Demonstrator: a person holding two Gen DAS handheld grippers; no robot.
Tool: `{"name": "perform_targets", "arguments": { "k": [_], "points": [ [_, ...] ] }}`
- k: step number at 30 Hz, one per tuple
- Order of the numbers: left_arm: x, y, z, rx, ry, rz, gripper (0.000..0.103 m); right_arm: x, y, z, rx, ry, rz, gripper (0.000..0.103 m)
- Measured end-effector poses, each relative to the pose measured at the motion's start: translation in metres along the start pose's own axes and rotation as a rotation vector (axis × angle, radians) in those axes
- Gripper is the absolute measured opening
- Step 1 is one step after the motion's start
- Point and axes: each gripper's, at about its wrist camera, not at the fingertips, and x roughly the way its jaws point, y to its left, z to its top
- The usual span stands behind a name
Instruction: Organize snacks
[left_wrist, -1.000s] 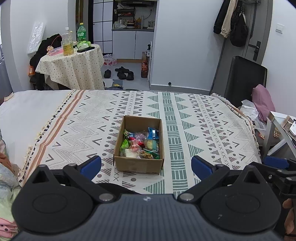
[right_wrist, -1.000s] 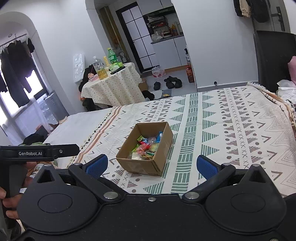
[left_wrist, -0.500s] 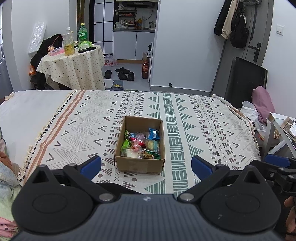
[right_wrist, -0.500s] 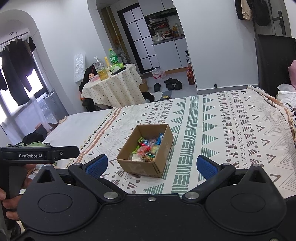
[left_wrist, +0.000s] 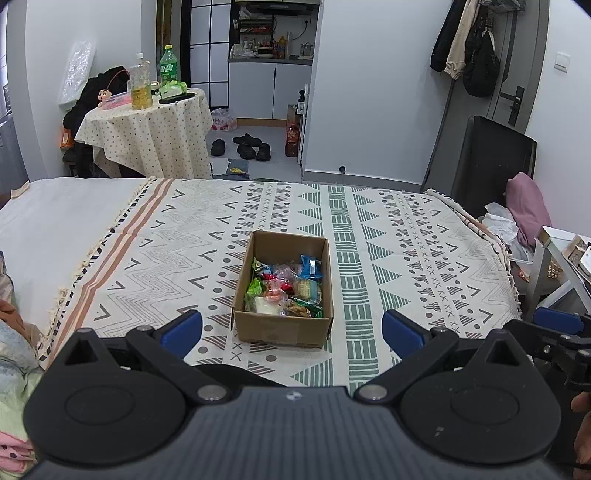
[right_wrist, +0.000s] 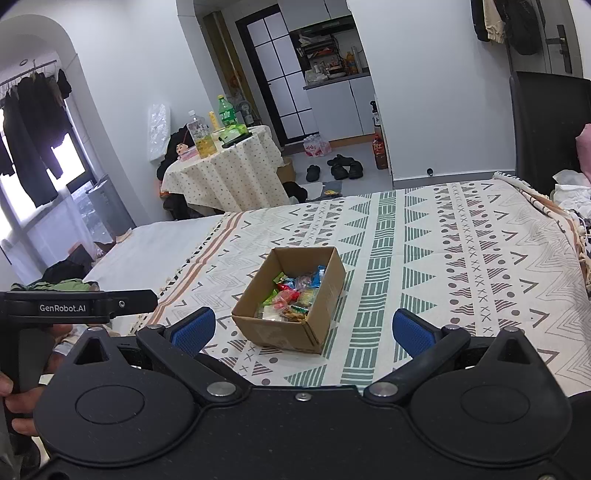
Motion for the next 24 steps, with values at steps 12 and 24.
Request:
{"name": "perform_targets", "arguments": {
  "k": [12,24],
  "points": [
    [-0.0005,-0.0022,-0.0003,0.001,0.002,-0.002,0.103,0.0000,-0.0003,0.0002,0.001,-0.002,-0.003,0.103],
    [0.0004,-0.0030,-0.0016,0.004,0.002,-0.004,0.103,0.0000,0.0002,-0.0002,0.000,-0.001,-0.003,0.103]
  ]
}}
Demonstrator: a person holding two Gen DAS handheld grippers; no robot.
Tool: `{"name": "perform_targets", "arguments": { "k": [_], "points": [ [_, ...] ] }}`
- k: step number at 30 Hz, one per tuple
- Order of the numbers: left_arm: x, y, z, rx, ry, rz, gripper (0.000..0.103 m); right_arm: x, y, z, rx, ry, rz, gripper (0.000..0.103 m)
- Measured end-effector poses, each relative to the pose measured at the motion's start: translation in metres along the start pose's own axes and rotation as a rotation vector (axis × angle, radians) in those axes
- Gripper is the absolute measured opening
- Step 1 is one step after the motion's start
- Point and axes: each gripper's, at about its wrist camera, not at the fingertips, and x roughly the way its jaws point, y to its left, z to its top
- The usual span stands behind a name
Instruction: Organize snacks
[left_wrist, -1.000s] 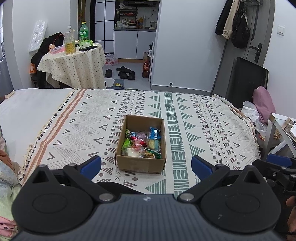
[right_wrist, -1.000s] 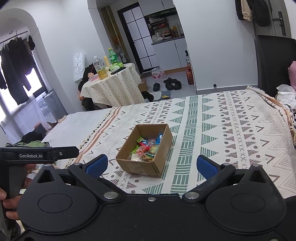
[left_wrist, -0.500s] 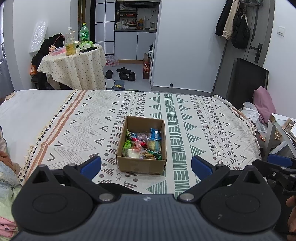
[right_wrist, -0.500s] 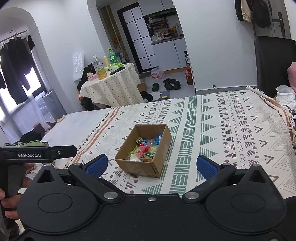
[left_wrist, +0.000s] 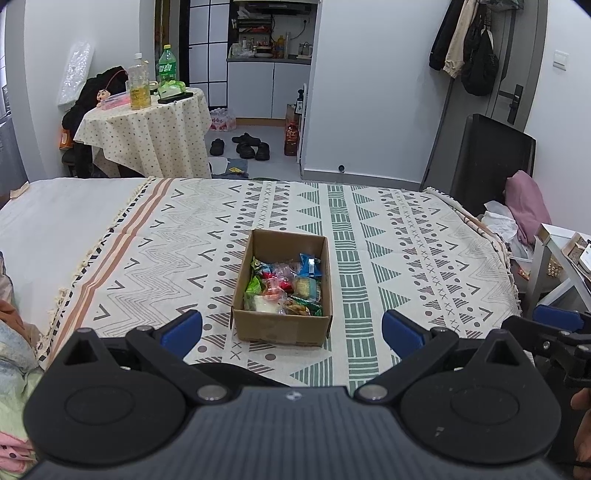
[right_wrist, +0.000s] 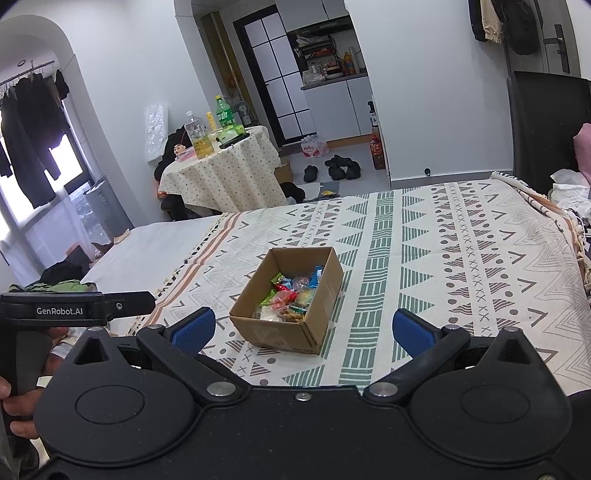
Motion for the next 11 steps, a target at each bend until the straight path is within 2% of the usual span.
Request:
{"name": "perform_targets", "arguments": {
  "k": [11],
  "points": [
    [0.0016,0.0015,-0.0021,0.003,-0.004,0.003,0.103,0.0020,-0.0026,-0.0020,0.005,0.002,-0.002,0.103]
  ]
}}
